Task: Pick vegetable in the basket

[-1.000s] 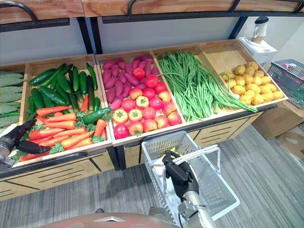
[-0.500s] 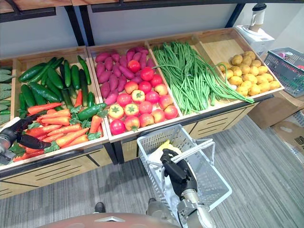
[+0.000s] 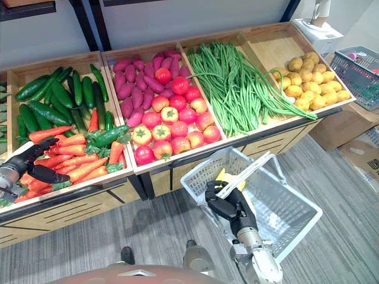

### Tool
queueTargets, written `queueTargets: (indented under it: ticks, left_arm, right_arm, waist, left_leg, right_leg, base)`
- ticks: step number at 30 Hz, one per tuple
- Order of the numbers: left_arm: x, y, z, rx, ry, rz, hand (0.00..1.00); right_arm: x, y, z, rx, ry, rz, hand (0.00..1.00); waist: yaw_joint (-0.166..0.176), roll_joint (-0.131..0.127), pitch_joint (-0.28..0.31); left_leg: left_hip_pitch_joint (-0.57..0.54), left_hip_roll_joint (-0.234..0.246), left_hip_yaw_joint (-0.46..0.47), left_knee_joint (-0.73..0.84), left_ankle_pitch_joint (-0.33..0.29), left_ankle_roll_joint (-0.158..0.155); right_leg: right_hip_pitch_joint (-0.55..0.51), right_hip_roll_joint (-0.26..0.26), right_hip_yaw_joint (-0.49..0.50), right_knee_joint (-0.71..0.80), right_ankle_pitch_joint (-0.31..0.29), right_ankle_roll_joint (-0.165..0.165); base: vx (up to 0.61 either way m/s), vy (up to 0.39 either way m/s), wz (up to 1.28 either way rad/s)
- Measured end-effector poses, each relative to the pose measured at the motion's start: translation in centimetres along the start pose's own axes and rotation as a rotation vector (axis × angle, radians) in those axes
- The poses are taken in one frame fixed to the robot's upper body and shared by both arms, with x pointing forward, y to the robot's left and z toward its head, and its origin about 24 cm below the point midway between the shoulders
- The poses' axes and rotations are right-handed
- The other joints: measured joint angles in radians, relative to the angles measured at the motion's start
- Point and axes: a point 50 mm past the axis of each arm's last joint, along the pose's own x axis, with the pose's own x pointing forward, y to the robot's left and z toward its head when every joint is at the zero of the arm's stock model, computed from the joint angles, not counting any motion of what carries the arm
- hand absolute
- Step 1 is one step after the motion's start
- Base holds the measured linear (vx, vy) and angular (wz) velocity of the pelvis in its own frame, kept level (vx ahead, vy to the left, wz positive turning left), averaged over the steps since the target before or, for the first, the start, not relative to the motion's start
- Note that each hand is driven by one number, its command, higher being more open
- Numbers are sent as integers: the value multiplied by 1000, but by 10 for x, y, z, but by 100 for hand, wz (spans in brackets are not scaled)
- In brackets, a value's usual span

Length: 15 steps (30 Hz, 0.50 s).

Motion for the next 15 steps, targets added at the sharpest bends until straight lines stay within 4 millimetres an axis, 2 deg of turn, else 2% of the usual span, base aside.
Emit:
queueTargets:
  ticks: [4, 15]
  left_arm:
    - [1, -2, 1, -6, -7, -2, 100]
    - [1, -6, 0, 1, 0, -15, 100]
  right_arm:
    - [0, -3, 3, -74, 4, -20, 0]
    - [-1, -3, 2, -71, 4, -21, 0]
  waist:
    - [-3, 0, 0]
    - [-5, 5, 21]
  left_leg:
    - [4, 0, 7, 0, -3, -1]
    - [14, 1, 14, 1, -6, -2]
  right_leg:
    - [0, 1, 7, 0, 0, 0]
    - [6, 3, 13, 0, 0, 0]
  base:
    - [1, -12, -5]
    - [-1, -3, -1]
